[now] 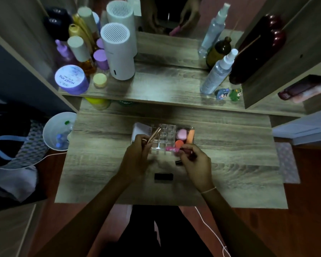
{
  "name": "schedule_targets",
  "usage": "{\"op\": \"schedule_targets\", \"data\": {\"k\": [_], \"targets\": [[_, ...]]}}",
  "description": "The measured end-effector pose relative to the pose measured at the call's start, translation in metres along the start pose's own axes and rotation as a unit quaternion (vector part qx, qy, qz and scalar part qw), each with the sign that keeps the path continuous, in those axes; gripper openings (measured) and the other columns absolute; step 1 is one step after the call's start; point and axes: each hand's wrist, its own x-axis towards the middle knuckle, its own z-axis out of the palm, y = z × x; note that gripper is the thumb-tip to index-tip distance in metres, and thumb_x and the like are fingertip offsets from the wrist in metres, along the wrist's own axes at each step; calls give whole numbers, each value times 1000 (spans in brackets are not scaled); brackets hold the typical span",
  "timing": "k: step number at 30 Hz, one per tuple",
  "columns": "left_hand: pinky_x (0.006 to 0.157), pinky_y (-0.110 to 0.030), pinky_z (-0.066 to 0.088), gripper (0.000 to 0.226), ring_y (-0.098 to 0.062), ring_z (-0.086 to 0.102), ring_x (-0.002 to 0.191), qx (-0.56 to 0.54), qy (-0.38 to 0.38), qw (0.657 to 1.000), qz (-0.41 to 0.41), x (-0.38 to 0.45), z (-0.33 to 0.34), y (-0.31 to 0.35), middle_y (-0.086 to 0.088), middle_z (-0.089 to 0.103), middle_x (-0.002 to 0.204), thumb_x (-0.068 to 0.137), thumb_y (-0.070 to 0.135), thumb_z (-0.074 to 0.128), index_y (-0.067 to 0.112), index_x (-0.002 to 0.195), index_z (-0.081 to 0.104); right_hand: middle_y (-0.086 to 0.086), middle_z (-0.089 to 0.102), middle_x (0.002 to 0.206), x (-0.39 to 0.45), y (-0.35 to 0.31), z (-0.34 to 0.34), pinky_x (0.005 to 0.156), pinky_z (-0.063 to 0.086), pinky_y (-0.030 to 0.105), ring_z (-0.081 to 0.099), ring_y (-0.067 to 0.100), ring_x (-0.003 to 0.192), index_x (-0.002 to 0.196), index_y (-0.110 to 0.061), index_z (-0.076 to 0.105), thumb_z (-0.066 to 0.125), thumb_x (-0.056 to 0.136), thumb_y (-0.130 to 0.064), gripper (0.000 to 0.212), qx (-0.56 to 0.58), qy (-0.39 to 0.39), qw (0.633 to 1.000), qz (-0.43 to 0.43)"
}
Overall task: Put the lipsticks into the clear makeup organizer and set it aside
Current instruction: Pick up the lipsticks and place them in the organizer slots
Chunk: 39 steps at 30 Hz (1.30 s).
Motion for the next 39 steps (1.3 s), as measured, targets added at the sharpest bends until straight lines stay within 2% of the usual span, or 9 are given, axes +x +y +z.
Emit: {"op": "schedule_targets", "data": {"k": [5, 9, 12, 21, 25, 30, 32, 35, 39], "targets": [[69, -10, 47, 25, -12, 60, 86, -49, 60, 997, 9, 25, 6, 18, -11, 64, 106, 92, 14, 57, 5, 115, 55, -3, 72, 94, 31, -12, 13, 77, 59, 36, 68, 11, 85, 105, -23, 67, 67, 86, -19, 19, 23, -9, 999, -28], [83, -38, 54, 28, -11, 60, 85, -42, 62, 997, 29, 36, 10, 26, -3, 64, 101, 94, 17, 54, 9, 121, 55, -5, 68, 103, 44, -13, 25, 82, 55, 23, 64, 5, 91, 110, -22, 65, 65, 88, -21, 22, -16, -6, 999, -36], [94, -49, 49, 30, -20, 61, 102, -30, 58, 998, 17, 46, 11, 28, -8, 66, 111, 90, 19, 58, 10, 119, 55, 1, 70, 106, 50, -12, 28, 83, 55, 25, 64, 8, 92, 110, -21, 65, 64, 88, -21, 22, -39, -3, 998, -42], [86, -19, 45, 29, -19, 60, 105, -14, 77, 996, 44, 60, 7, 22, -14, 63, 114, 87, -1, 59, 8, 115, 57, 5, 72, 99, 68, -23, 38, 84, 55, 33, 66, 16, 90, 103, -16, 69, 69, 84, -20, 19, -91, -8, 992, -92], [79, -10, 40, 24, -14, 60, 97, 18, 76, 995, 68, 61, 8, 20, -12, 66, 107, 87, 3, 59, 9, 110, 59, 4, 72, 101, 71, -21, 44, 82, 53, 23, 65, 14, 91, 106, -16, 68, 71, 83, -20, 23, -99, -24, 991, -84], [99, -52, 45, 24, -25, 62, 103, 52, 67, 995, 47, 59, 12, 14, -13, 67, 109, 88, 2, 56, 8, 110, 60, 3, 72, 103, 71, -18, 47, 73, 36, -3, 58, 2, 89, 107, -15, 67, 73, 82, -19, 26, -107, -33, 991, -76], [101, -55, 42, 25, -25, 61, 105, 65, 64, 995, 39, 60, 13, 13, -14, 67, 111, 87, 1, 55, 8, 111, 60, 4, 72, 100, 70, -20, 46, 77, 45, 5, 60, 4, 86, 108, -15, 66, 73, 82, -18, 27, -98, -32, 992, -74], [102, -55, 41, 26, -25, 60, 106, 59, 55, 996, 31, 60, 15, 11, -13, 66, 111, 86, 2, 58, 8, 111, 59, 5, 72, 94, 68, -23, 43, 85, 55, 36, 65, 15, 86, 110, -15, 66, 73, 81, -17, 29, -84, -29, 994, -63], [99, -51, 44, 33, -26, 59, 108, 60, 59, 996, 26, 60, 16, 13, -14, 64, 115, 85, 5, 61, 7, 117, 56, 5, 70, 85, 64, -23, 37, 80, 55, 38, 65, 17, 80, 109, -15, 66, 73, 81, -15, 29, -81, -25, 995, -59]]}}
